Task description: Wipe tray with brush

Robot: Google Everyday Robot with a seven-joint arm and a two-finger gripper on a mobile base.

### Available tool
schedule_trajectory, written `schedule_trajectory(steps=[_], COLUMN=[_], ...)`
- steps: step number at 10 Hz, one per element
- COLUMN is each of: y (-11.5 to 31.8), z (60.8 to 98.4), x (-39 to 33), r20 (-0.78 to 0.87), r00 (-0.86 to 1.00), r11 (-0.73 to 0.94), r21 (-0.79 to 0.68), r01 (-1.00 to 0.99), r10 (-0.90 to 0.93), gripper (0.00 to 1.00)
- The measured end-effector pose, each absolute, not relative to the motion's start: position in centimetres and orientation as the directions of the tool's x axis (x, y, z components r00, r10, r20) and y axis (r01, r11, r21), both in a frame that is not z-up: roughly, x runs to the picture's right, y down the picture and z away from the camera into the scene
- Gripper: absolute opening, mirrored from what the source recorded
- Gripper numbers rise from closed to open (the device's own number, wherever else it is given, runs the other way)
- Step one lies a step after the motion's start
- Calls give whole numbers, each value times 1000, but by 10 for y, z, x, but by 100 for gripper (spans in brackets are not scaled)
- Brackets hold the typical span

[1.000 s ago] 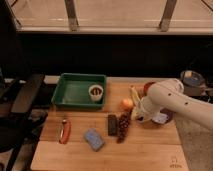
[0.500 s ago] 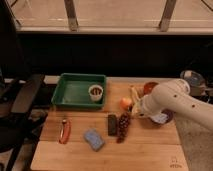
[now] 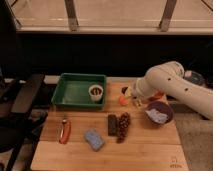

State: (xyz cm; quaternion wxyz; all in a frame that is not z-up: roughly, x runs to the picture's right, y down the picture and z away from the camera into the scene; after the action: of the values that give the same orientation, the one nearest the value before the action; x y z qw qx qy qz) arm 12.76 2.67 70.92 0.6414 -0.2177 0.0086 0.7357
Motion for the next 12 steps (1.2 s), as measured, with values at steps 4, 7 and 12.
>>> schedule_trajectory(steps=[4, 7, 12], y=[-15, -34, -36], z=[706, 710, 711], x=[65, -6, -24], r20=[-262, -236, -238], r00=[1, 94, 122], r11=[-112, -49, -34], r21=[-414, -535, -560], r01=[-903, -843, -828], r10=[965, 967, 963], gripper=[0, 0, 0])
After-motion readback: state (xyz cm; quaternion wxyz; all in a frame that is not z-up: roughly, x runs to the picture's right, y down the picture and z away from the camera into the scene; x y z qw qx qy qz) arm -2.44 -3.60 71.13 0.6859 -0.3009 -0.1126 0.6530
